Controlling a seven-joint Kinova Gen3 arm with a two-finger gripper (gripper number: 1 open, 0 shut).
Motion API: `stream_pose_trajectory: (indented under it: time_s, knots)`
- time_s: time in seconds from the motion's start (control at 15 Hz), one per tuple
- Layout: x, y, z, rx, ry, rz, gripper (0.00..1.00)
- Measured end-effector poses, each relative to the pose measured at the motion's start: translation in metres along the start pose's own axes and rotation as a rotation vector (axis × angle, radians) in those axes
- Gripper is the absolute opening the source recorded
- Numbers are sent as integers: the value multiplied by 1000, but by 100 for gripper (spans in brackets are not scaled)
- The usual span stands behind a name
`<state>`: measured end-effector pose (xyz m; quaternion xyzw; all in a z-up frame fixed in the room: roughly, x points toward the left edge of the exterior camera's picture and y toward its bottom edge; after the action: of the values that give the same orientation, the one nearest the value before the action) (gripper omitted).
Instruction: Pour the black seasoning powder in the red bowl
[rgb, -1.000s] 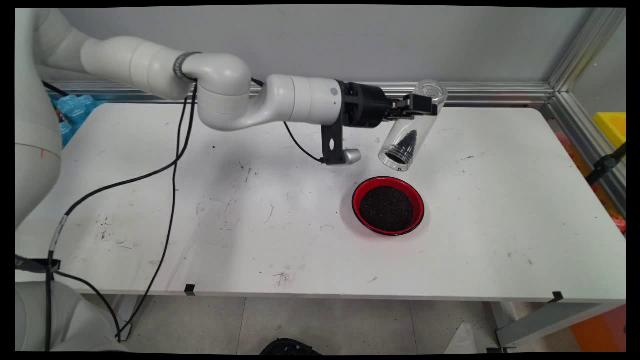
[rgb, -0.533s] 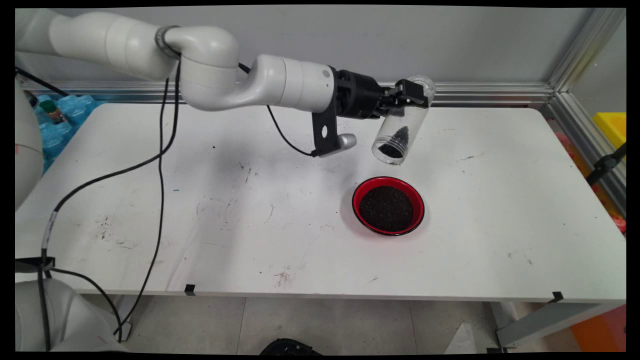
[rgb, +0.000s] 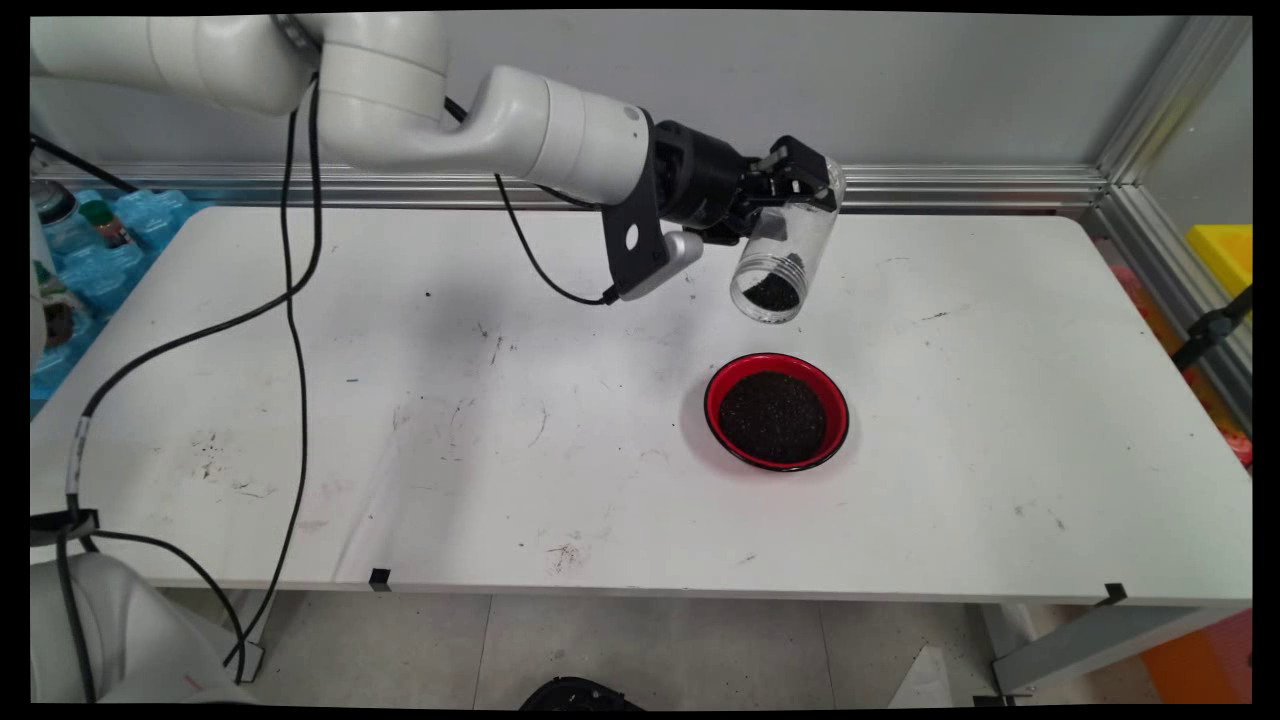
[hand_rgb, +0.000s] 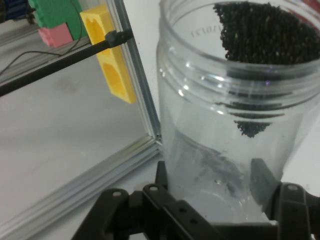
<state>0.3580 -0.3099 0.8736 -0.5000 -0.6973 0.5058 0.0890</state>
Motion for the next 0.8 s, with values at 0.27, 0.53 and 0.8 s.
stream_pose_trajectory:
  time_s: [0.27, 0.53, 0.8]
  knots:
    - [-5, -7, -7, -36, 34, -111, 0]
    - [-10, -11, -11, -75, 57, -242, 0]
    - [-16, -13, -11, -118, 70, -402, 0]
